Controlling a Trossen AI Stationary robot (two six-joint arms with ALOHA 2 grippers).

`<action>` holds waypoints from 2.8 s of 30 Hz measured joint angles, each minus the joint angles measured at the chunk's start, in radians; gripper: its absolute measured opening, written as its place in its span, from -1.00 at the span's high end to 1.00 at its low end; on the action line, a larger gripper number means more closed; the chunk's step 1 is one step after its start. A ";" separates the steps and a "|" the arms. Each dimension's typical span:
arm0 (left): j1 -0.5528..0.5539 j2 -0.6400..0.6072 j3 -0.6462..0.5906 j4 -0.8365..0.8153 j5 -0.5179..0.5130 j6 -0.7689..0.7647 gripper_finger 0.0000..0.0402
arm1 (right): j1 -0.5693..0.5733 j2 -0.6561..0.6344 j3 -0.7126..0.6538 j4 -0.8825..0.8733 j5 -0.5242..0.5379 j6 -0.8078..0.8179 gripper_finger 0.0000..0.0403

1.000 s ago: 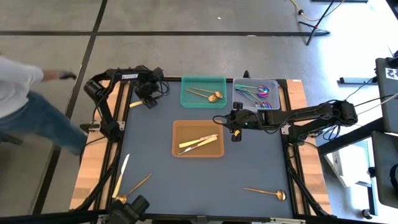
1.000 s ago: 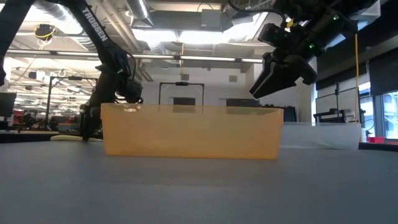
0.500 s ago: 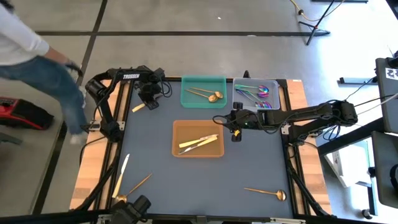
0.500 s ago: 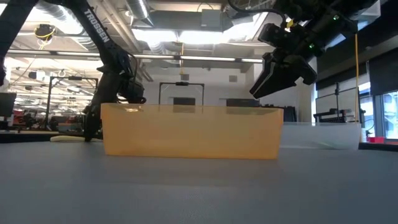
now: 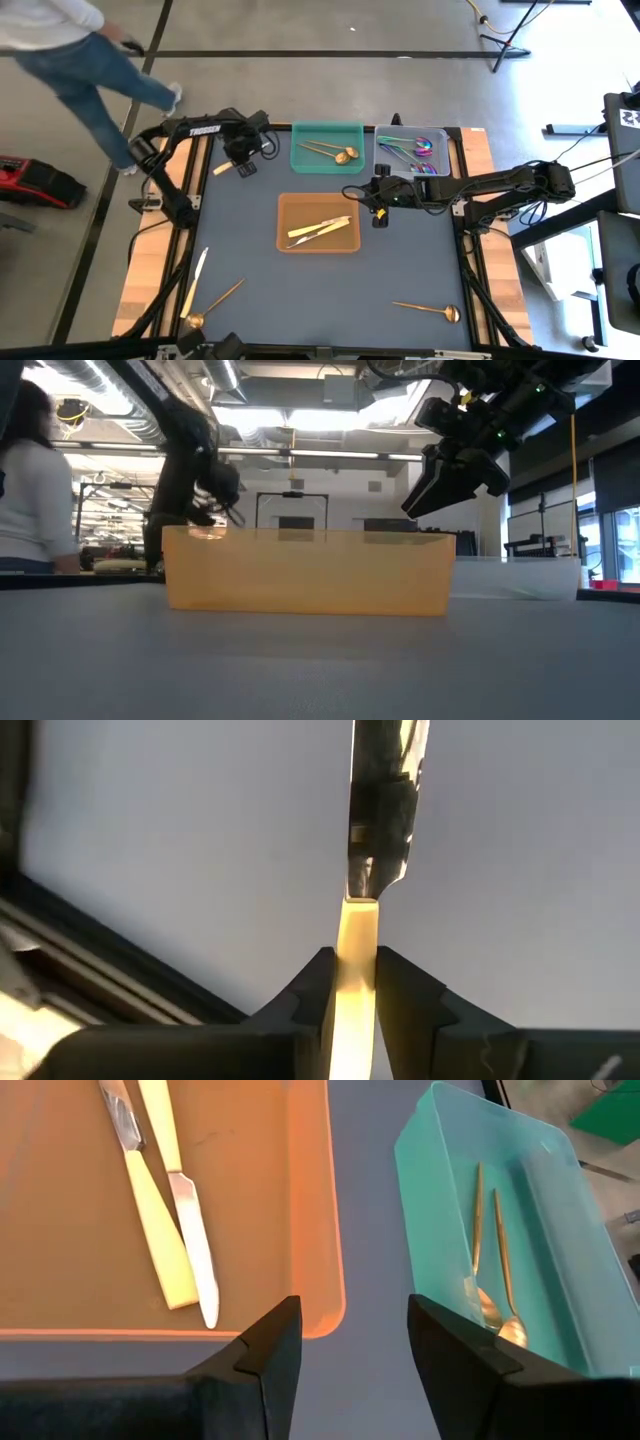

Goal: Sort silverware by color (type)
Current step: Put the yellow knife into the orange bin

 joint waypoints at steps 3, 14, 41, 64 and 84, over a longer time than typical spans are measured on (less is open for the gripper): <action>-0.045 -0.083 0.000 -0.005 -0.001 -0.010 0.72 | 0.000 0.000 0.000 0.000 0.000 0.000 0.15; -0.294 -0.313 0.001 0.059 0.079 -0.079 0.73 | 0.000 0.000 0.000 0.017 0.000 0.000 0.15; -0.790 -0.274 0.003 0.627 0.213 -0.126 0.73 | 0.000 0.000 0.000 0.020 0.000 0.000 0.15; -0.843 -0.105 0.099 0.403 0.181 -0.296 0.35 | 0.000 0.000 0.000 0.004 0.000 -0.007 0.15; -1.282 -0.172 0.136 -0.123 0.082 -1.361 0.36 | 0.000 0.000 0.000 0.046 -0.086 0.032 0.15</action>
